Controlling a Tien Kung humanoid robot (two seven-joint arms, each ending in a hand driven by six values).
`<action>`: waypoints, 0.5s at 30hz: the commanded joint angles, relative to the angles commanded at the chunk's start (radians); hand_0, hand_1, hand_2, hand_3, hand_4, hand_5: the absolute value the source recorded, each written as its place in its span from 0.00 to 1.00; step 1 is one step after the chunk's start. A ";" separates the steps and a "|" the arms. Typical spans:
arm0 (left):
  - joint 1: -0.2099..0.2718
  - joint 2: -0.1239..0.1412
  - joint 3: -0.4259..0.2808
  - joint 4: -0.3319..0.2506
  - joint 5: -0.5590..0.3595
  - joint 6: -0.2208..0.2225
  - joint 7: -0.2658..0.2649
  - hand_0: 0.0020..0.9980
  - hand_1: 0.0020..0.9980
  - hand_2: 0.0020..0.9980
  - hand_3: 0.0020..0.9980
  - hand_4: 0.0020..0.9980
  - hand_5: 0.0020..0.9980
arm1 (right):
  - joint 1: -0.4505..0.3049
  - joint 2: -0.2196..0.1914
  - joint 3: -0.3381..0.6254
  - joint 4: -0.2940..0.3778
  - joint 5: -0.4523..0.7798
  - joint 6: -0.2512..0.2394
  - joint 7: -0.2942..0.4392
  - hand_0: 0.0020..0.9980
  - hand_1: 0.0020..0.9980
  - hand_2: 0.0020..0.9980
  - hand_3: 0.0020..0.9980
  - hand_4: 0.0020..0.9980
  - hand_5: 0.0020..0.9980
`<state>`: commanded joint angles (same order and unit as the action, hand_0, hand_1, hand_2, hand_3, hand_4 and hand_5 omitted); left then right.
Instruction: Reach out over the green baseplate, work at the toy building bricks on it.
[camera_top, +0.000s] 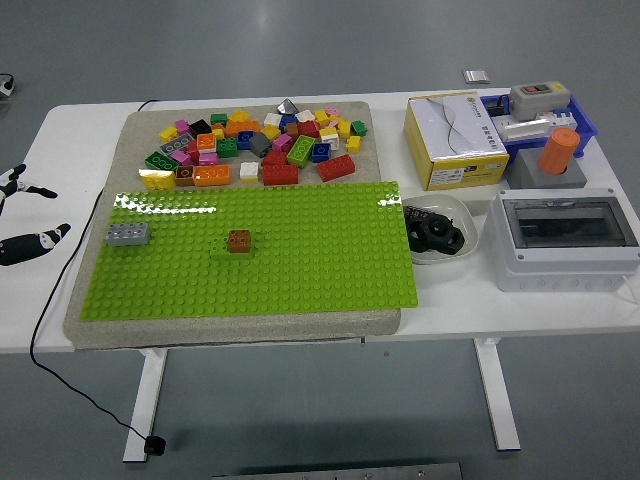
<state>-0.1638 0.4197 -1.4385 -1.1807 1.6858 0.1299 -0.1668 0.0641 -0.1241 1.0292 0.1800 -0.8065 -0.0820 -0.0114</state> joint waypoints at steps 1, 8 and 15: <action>0.000 0.000 0.000 0.000 0.000 0.000 0.000 1.00 1.00 1.00 0.47 0.72 0.00 | 0.000 0.000 0.000 0.000 0.000 0.000 0.000 0.69 0.58 0.71 0.70 0.74 0.78; 0.000 -0.001 0.006 0.003 0.000 -0.007 -0.002 1.00 1.00 1.00 0.47 0.76 0.00 | 0.000 -0.001 0.000 0.000 0.001 0.000 0.001 0.69 0.58 0.71 0.70 0.74 0.79; 0.000 0.001 0.009 0.004 0.002 -0.006 -0.003 1.00 1.00 1.00 0.48 0.78 0.00 | 0.000 -0.001 -0.001 0.000 0.003 -0.001 0.001 0.69 0.58 0.71 0.70 0.74 0.79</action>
<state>-0.1640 0.4205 -1.4296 -1.1762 1.6881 0.1235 -0.1696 0.0643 -0.1248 1.0278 0.1800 -0.8039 -0.0825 -0.0107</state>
